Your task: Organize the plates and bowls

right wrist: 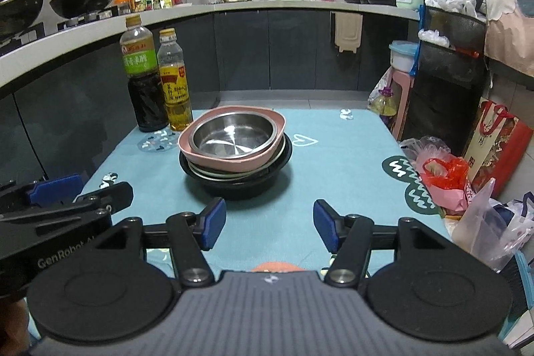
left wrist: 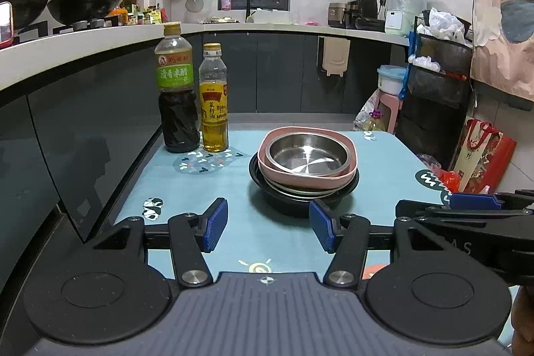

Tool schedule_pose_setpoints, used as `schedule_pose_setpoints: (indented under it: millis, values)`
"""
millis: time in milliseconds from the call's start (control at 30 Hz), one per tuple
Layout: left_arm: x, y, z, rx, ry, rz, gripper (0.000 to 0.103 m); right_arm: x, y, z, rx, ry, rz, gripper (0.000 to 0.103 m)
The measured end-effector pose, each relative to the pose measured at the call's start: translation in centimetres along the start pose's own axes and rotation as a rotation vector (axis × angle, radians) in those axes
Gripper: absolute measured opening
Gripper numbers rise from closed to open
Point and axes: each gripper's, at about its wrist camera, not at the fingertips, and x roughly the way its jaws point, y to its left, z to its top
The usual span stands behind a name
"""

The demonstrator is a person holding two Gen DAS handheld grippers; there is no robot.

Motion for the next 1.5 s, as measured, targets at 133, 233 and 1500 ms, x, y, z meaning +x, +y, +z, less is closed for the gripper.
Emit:
schedule_pose_setpoints:
  millis: [133,233,1500]
  values:
    - [-0.5,-0.1,-0.1,0.000,-0.003,0.003,0.052,-0.3,0.2,-0.2,-0.008,-0.007,0.006,0.055]
    - [-0.4,-0.1,-0.3,0.002,0.004,0.003,0.052,-0.4,0.2,-0.4,-0.007,-0.006,0.008,0.055]
    - [0.4,0.4,-1.6,-0.026,0.063,0.017,0.052,0.3,0.2,-1.5,0.015,0.022,0.000,0.060]
